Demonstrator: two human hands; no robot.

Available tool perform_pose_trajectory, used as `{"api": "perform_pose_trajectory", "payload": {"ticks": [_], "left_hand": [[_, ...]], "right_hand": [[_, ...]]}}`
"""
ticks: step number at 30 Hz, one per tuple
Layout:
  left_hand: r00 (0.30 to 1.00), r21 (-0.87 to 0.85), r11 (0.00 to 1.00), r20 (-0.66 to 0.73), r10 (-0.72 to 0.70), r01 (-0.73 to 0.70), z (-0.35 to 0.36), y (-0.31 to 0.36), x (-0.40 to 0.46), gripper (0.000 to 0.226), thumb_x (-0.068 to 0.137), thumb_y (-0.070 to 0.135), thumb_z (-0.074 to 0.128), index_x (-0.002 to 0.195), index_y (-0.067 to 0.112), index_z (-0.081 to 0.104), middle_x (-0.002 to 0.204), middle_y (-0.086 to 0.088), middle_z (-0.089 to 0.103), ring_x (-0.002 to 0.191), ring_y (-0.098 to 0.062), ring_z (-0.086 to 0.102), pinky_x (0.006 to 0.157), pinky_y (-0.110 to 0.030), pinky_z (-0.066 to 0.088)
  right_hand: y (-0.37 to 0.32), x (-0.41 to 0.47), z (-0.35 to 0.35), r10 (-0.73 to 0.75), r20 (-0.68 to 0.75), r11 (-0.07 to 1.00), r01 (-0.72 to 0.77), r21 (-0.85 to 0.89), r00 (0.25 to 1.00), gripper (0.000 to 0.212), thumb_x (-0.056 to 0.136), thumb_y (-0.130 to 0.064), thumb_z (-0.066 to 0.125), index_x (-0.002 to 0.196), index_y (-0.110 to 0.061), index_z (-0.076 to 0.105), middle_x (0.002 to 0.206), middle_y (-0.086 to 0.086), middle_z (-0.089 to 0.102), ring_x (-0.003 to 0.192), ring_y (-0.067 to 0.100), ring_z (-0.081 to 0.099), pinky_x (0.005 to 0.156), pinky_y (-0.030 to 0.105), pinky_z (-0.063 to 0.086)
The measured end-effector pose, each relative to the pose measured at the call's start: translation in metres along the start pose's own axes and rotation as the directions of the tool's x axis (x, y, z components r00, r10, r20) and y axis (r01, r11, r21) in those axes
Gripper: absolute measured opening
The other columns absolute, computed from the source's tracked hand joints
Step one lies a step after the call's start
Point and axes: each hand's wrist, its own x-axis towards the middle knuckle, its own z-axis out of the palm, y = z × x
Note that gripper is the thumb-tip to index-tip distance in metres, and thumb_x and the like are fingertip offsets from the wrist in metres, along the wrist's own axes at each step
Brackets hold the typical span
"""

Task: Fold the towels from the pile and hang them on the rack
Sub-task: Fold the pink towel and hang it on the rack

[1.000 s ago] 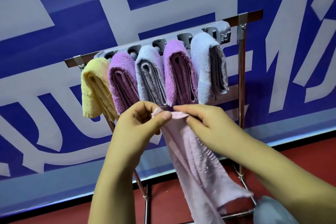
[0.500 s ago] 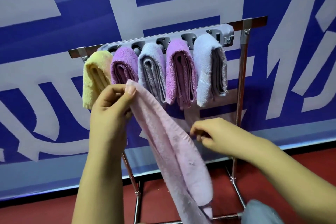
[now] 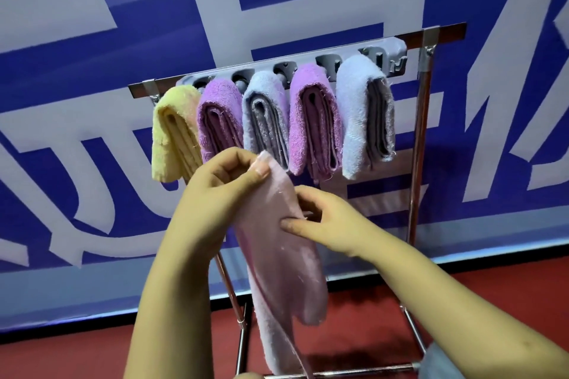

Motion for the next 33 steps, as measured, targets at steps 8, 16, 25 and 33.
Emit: {"api": "perform_pose_trajectory", "payload": {"ticks": [8,16,25,33], "left_hand": [[0.95,0.032,0.998,-0.308,-0.042,0.055,-0.027,-0.009,-0.001,0.011,0.089,0.028,0.064,0.079,0.024,0.067,0.076,0.008,0.062,0.071,-0.008,0.054,0.057,-0.025,0.041],[0.864,-0.063,0.995,-0.502,0.036,-0.078,-0.05,-0.007,-0.003,0.011,0.093,0.026,0.058,0.082,0.027,0.063,0.082,0.012,0.058,0.079,-0.008,0.052,0.063,-0.03,0.042],[0.806,-0.17,0.976,-0.591,0.013,-0.14,-0.069,-0.022,-0.003,0.013,0.092,0.022,0.059,0.082,0.027,0.064,0.084,0.013,0.061,0.086,-0.006,0.055,0.081,-0.031,0.046],[0.79,-0.352,0.926,-0.602,-0.113,-0.135,-0.084,-0.041,0.002,0.021,0.093,0.015,0.058,0.075,0.022,0.064,0.082,0.004,0.062,0.076,-0.007,0.059,0.068,-0.022,0.052]], "right_hand": [[0.026,-0.016,-0.011,0.073,0.133,0.997,-0.068,-0.043,0.988,0.03,0.074,-0.019,0.078,0.065,-0.018,0.049,0.064,-0.004,0.048,0.061,0.005,0.042,0.058,0.022,0.034],[0.035,-0.031,-0.061,0.127,0.078,0.924,-0.089,-0.373,0.989,0.041,0.066,-0.039,0.081,0.062,-0.013,0.049,0.058,-0.009,0.042,0.057,0.0,0.037,0.053,0.023,0.028],[0.031,-0.049,-0.097,0.132,-0.162,0.991,-0.132,0.014,0.978,0.007,0.069,-0.016,0.073,0.066,-0.016,0.066,0.057,-0.006,0.06,0.055,-0.001,0.049,0.053,0.011,0.04],[0.036,-0.046,-0.102,0.29,-0.28,0.764,-0.044,0.644,0.915,0.055,0.035,-0.035,0.092,0.076,-0.014,0.063,0.064,-0.001,0.068,0.056,0.006,0.062,0.054,0.018,0.053]]}}
